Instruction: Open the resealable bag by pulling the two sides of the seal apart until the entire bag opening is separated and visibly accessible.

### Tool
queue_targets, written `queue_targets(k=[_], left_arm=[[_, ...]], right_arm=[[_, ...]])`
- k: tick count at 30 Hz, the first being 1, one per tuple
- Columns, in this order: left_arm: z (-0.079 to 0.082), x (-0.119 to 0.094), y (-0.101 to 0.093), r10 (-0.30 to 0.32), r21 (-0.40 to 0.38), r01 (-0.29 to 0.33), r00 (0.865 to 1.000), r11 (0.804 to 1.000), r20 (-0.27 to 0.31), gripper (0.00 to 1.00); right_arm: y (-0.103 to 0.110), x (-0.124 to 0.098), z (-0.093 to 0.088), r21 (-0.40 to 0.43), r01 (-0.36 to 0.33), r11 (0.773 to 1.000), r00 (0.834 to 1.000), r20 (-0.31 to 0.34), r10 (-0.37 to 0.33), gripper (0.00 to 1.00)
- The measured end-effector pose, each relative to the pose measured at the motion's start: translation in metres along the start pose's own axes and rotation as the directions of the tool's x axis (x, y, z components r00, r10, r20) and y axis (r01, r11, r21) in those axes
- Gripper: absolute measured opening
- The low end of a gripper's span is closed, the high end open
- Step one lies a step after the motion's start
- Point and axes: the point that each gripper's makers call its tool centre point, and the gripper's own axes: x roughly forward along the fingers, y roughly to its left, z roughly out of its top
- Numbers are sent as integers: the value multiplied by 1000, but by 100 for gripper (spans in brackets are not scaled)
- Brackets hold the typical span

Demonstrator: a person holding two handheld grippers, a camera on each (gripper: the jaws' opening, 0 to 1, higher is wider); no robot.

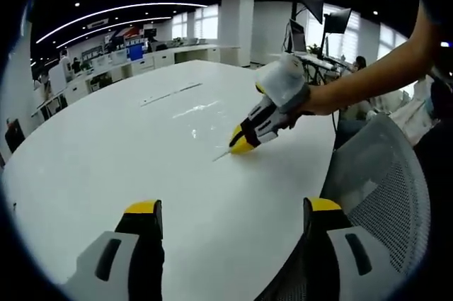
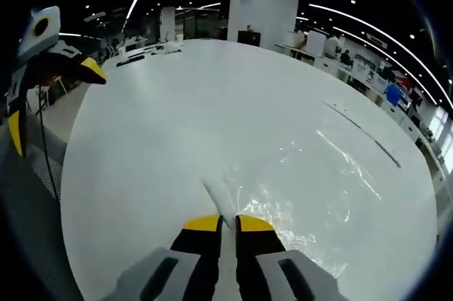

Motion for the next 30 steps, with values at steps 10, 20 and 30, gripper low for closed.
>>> queue_targets(k=[10, 20, 30], left_arm=[[0, 0, 1, 4, 9, -4, 1000, 1000, -2, 79], [0, 0, 0, 3, 10, -3, 1000, 1000, -2, 78], [1, 0, 2, 4, 10, -4, 1000, 1000, -1, 78]], right_arm=[[14, -4, 1, -22, -52, 998, 999, 1, 52, 0], [27, -4, 7, -42, -83, 996, 997, 5, 83, 6], [27, 5, 7, -50, -88, 995, 996, -18, 88, 6]])
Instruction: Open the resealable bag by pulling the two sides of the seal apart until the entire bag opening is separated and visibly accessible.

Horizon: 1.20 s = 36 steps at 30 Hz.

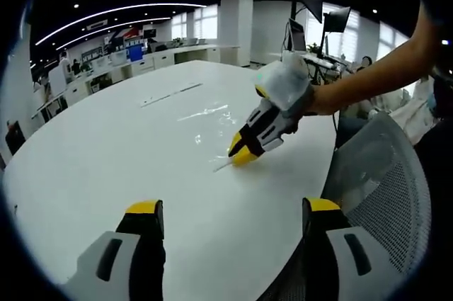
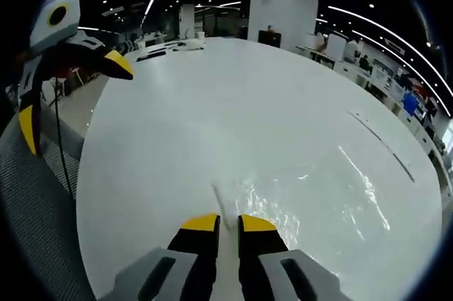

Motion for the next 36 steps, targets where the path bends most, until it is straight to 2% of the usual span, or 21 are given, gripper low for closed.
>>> queue_targets(k=[7, 15, 19, 29, 32, 33, 36], left_arm=[[-3, 1, 0, -1, 0, 1, 1000, 1000, -6, 78], [-4, 2, 0, 7, 9, -7, 1000, 1000, -17, 76], [-2, 4, -1, 9, 16, -9, 1000, 1000, -16, 76], [-1, 6, -4, 7, 54, -6, 1000, 999, -27, 74], [0, 6, -6, 5, 60, -3, 1000, 998, -26, 74], [0, 7, -6, 2, 61, -1, 1000, 998, -21, 73], [2, 7, -8, -4, 61, 5, 1000, 998, -12, 70]], right_arm=[[3, -1, -1, -2, -6, 1000, 1000, 3, 6, 4], [10, -1, 0, 5, -43, 999, 999, 3, 43, 1], [19, -5, 6, 38, -79, 996, 997, 25, 78, 1], [40, -22, 14, 43, -140, 989, 990, 33, 139, 1], [48, -26, 18, 11, -158, 987, 987, 36, 158, 1], [52, -29, 21, -33, -167, 985, 985, 41, 168, 1], [60, -33, 25, -59, -179, 982, 982, 42, 182, 1]])
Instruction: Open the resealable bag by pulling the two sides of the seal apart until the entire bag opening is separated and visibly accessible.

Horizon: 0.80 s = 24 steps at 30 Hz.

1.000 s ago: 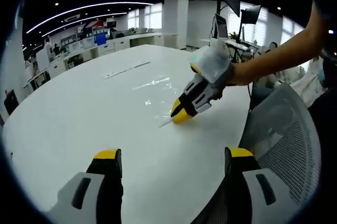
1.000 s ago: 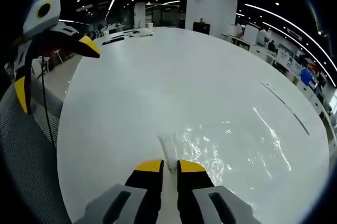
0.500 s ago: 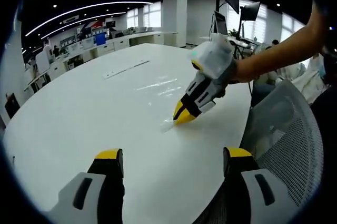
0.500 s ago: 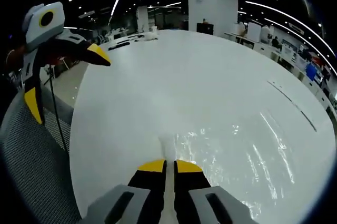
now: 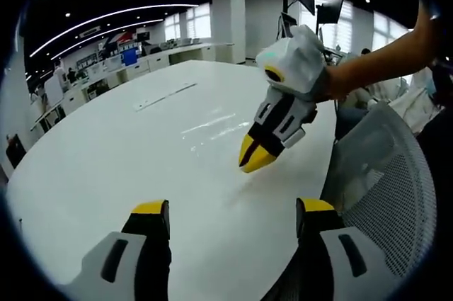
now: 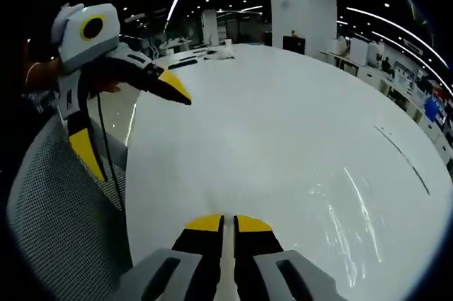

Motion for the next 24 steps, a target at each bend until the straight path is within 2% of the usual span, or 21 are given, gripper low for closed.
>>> queue_targets(k=[5, 10, 17, 24], left_arm=[[1, 0, -2, -3, 27, 3, 1000, 1000, -4, 63], [0, 0, -2, 9, 52, -8, 1000, 999, -13, 64], [-6, 6, -17, -70, 76, 72, 997, 995, -27, 60], [-3, 11, -23, -102, 125, 105, 994, 987, -34, 57]], right_arm=[[9, -5, 6, -16, -15, 1000, 1000, 12, 15, 1], [21, -11, 11, -10, -26, 1000, 999, 31, 26, 1], [35, -15, 9, -12, -45, 999, 999, 27, 45, 1], [45, -21, 12, -21, -67, 998, 997, 30, 67, 1]])
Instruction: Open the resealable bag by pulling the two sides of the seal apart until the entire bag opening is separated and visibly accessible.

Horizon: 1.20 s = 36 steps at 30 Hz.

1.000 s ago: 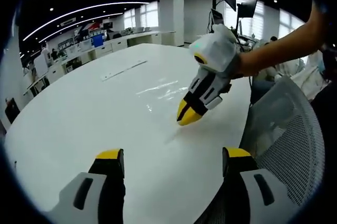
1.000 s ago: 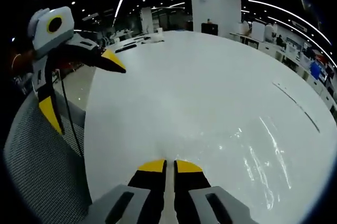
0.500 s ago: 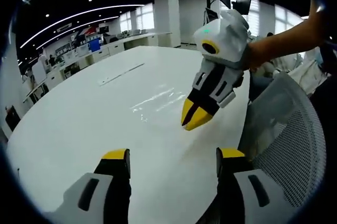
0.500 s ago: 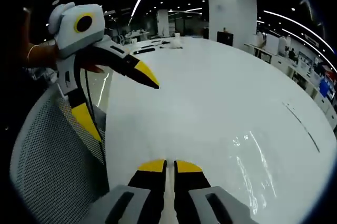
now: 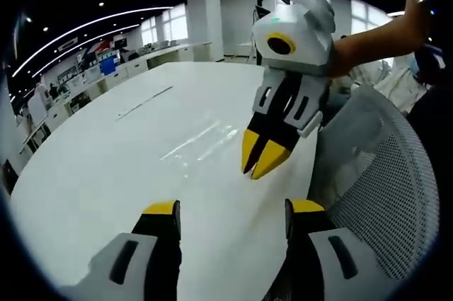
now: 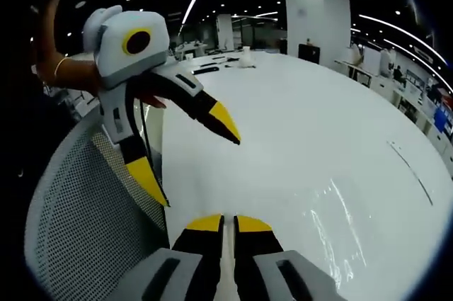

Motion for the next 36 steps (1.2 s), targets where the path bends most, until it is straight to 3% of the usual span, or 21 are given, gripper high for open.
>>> queue_targets(k=[4, 14, 20, 23, 26, 29, 32, 36], left_arm=[[-4, 4, -6, -15, 54, 16, 999, 998, -29, 49], [-1, 8, -24, -56, 151, 63, 997, 987, -50, 41], [0, 6, -39, -105, 214, 119, 991, 969, -78, 27], [-4, 6, -40, -92, 291, 124, 989, 949, -119, 23], [-8, 7, -42, -69, 386, 129, 984, 913, -164, 21], [-7, 7, -47, -71, 418, 138, 982, 898, -172, 17], [-8, 6, -52, -76, 474, 165, 977, 865, -201, 14], [-7, 6, -53, -59, 510, 159, 976, 845, -208, 13]], right_arm=[[9, -1, 0, -5, -24, 1000, 1000, -6, 24, 1], [31, -3, -5, -32, -70, 997, 997, -26, 69, 1], [37, -5, -6, -42, -83, 996, 996, -37, 81, 1], [40, -5, -7, -55, -91, 994, 995, -46, 88, 1], [43, -5, -8, -65, -93, 994, 995, -53, 90, 1], [44, -4, -8, -72, -93, 993, 994, -56, 89, 1], [45, -4, -6, -72, -92, 993, 995, -51, 89, 1], [46, -4, -5, -82, -93, 992, 995, -55, 89, 1]])
